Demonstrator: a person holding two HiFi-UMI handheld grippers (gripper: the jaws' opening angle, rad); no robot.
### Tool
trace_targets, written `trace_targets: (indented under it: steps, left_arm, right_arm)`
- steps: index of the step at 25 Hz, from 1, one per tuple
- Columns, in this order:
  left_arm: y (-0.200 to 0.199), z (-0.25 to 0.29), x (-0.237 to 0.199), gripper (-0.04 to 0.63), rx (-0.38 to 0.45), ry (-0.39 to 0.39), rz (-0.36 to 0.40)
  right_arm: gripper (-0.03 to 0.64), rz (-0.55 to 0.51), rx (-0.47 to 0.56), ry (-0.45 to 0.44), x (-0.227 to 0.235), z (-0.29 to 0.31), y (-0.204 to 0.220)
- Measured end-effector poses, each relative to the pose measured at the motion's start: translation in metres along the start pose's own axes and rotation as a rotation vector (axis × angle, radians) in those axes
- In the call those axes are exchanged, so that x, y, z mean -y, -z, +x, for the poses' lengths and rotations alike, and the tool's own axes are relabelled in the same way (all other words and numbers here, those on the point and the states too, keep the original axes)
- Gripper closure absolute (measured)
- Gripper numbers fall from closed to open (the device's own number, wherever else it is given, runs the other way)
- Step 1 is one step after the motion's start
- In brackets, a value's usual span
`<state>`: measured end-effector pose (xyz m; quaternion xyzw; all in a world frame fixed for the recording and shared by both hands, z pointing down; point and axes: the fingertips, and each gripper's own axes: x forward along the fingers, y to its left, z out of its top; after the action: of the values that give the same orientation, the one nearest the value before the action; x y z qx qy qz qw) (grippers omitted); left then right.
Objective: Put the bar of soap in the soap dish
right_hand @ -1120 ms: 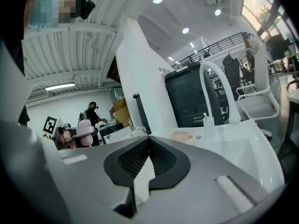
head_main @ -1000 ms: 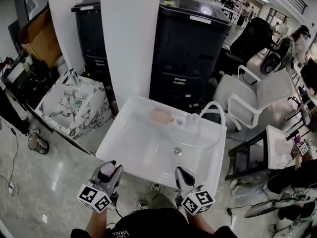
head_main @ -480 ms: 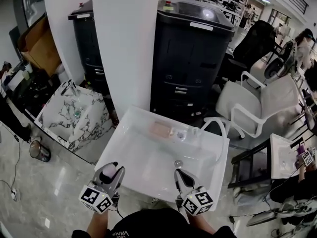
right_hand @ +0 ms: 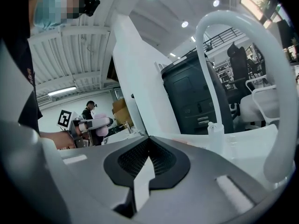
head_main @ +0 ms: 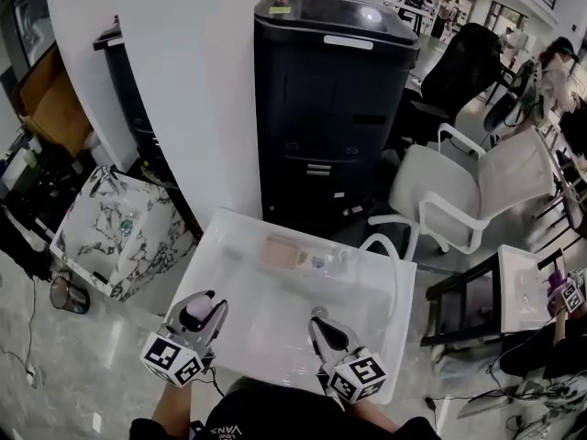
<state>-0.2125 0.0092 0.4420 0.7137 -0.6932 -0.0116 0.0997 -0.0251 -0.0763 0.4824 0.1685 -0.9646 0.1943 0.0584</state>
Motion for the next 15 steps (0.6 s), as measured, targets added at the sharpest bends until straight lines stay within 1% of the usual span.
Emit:
trace_targets:
  steps: [3,6,11,15]
  left_arm:
    - [-0.008,0.018,-0.005,0.417,-0.009,0.015,0.044]
    - [-0.016,0.031,-0.012,0.417,-0.014,0.045,0.074]
    - [-0.024,0.054,-0.029,0.417,-0.042,0.124,0.137]
    - [-0.021,0.074,-0.039,0.417,-0.088,0.226,0.199]
  right_arm:
    - [0.621,-0.011,-0.002,-0.014,0.004,0.008,-0.001]
    - [0.621,0.004,0.0,0.003,0.007,0.012,0.0]
    - [0.621,0.017,0.02,0.083,0.009,0.015,0.001]
    - [0.621,0.057,0.051,0.165,0.004,0.016,0.005]
